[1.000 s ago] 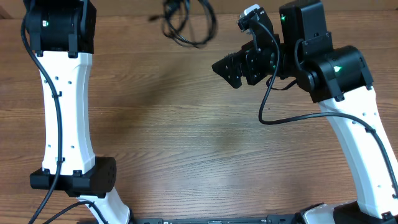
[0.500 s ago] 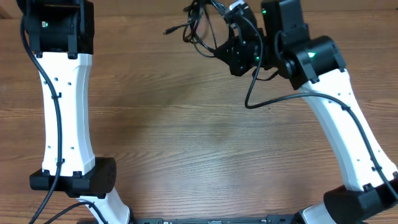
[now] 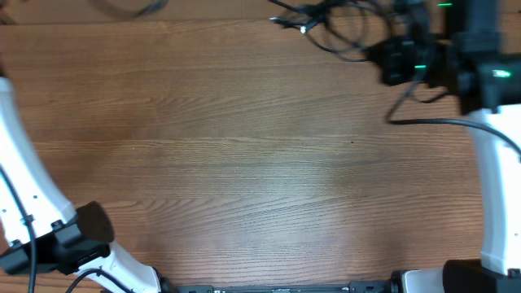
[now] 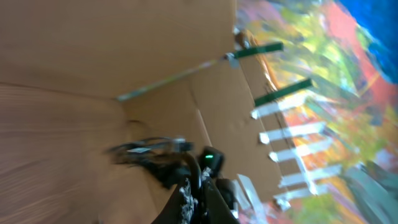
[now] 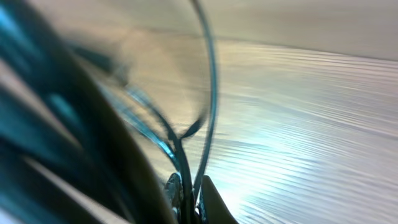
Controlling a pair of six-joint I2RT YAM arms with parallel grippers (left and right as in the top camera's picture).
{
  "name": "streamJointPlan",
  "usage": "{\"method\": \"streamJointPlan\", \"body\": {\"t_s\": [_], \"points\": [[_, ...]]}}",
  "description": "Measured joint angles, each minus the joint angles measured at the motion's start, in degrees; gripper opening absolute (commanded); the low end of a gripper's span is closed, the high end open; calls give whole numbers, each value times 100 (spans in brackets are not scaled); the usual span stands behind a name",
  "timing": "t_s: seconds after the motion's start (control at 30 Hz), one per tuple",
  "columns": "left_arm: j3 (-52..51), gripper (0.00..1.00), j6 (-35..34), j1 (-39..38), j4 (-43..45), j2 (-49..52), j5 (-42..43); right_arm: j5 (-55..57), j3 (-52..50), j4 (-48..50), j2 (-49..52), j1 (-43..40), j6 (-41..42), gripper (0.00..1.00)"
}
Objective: Untangle cables
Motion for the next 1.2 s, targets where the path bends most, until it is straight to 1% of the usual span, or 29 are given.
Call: {"method": "streamJointPlan", "body": {"t_s": [0.07,0.27,0.33,0.4,0.5,0.67,0.73,0.8,0.87,0.93,1.0,1.03,1.07,1.17,1.2], "points": [[0,4,2,431,0,-15,205,-101,0,-2,-98,-494,2,4],[0,4,24,1773,42,-219,203,-160,-9,24,-125,-2430,170,4],[2,4,66,1928,59,-308,203,-328,-9,35,-122,-2859,216,4],[2,4,177,1840,79,-411,208,-680,-9,4,-122,-2997,289,4],[9,4,413,1427,85,-439,203,-837,-9,-74,-122,-2557,328,4],[7,4,938,321,63,-437,205,-586,-11,-214,-122,-970,356,4],[9,4,1204,-66,81,-439,205,-459,-11,-323,-122,-149,402,4],[9,6,1390,-186,79,-439,205,-413,-11,-382,-122,426,428,4],[9,11,1589,-184,76,-439,208,-367,-11,-398,-129,933,444,4],[9,22,1768,-177,35,-439,205,-225,0,-380,-151,1335,457,4],[9,31,2000,-181,-107,-439,205,-105,90,-315,-166,1558,461,4],[9,43,2140,-205,-245,-439,208,-35,190,-232,-177,1613,463,4],[9,69,2267,-245,-385,-439,208,17,306,-175,-188,1620,466,4],[7,98,2736,-509,-802,-439,186,162,745,-140,-267,1578,468,4],[7,100,2909,-634,-909,-439,129,190,887,-164,-295,1572,468,4]]}}
